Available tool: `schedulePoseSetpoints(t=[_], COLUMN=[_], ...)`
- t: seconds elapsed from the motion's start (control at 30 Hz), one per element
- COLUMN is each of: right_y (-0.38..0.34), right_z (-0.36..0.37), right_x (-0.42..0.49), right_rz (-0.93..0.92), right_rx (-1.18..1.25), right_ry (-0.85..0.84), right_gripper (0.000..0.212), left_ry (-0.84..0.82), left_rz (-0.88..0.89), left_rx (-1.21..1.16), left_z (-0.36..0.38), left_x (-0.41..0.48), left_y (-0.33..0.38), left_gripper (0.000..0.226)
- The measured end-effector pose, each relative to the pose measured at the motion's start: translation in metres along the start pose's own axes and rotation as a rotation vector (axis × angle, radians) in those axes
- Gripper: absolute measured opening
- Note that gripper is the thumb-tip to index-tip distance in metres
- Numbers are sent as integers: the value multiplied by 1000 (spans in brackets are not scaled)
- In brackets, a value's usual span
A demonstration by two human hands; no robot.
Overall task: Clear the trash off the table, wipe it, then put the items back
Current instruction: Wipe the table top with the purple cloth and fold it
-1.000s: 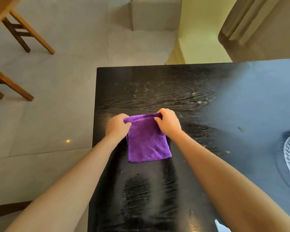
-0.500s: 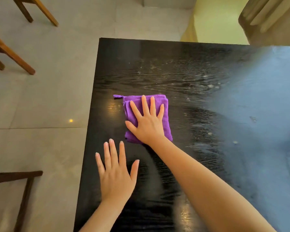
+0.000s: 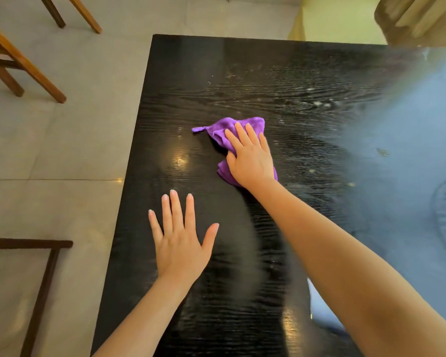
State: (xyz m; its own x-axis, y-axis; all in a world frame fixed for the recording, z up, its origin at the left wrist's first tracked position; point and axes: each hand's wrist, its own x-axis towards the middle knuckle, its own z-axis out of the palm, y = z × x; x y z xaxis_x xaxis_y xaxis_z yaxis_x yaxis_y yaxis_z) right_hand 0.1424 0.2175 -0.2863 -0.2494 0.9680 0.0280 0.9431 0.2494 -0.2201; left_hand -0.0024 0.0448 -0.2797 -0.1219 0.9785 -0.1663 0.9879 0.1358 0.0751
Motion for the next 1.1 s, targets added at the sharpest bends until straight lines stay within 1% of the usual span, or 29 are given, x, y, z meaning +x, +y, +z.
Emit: schedulePoseSetpoints(t=[0.23, 0.47, 0.6, 0.9, 1.1], right_y=[56, 91, 116, 178, 194], right_z=[-17, -26, -35, -55, -62], right_x=[-24, -44, -63, -121, -172], right_rz=[37, 164, 189, 341, 468], right_rx=[-74, 6, -17, -15, 26], right_ry=[16, 7, -2, -11, 29], right_gripper=[53, 52, 52, 51, 52], left_ry=[10, 21, 34, 63, 56], left_rz=[-2, -1, -5, 2, -10], left_rx=[-2, 12, 29, 40, 74], left_z=[2, 3, 5, 11, 13], left_x=[-8, -9, -10, -7, -4], left_y=[4, 5, 4, 3, 3], left_gripper=[80, 81, 81, 81, 83])
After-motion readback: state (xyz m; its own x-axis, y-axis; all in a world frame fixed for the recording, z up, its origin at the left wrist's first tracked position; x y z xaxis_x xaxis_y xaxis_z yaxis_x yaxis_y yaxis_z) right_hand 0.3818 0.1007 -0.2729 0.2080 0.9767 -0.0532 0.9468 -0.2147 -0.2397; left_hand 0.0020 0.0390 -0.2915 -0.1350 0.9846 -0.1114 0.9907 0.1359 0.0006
